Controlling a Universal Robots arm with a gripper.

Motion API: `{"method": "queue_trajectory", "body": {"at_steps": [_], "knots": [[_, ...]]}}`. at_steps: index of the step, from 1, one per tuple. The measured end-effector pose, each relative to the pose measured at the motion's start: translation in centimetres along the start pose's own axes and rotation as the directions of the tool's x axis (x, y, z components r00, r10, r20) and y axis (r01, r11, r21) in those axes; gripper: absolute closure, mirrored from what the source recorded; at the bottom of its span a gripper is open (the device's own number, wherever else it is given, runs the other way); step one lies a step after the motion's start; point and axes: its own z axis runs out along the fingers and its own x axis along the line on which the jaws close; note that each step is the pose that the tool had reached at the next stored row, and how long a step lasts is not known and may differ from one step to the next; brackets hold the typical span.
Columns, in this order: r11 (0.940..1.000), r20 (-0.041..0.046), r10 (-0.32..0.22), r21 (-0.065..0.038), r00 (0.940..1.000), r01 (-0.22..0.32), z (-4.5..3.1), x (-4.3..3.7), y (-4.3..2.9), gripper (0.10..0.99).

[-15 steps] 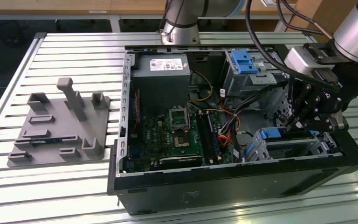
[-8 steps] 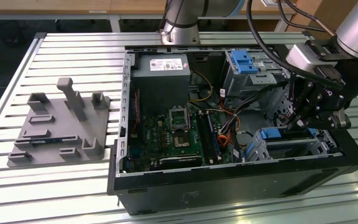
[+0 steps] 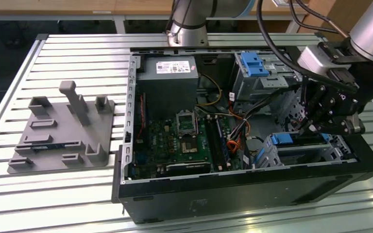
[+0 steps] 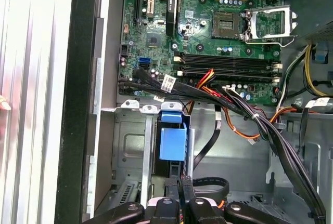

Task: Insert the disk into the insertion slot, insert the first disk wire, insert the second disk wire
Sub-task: 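Insert the second disk wire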

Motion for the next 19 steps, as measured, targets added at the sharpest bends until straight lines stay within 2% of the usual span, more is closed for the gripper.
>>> {"method": "queue_trajectory", "body": {"at_steps": [19], "knots": [[1.0000,0.0001,0.000,0.000,1.0000,0.000,0.71,0.02,-0.02,0.937]]}}
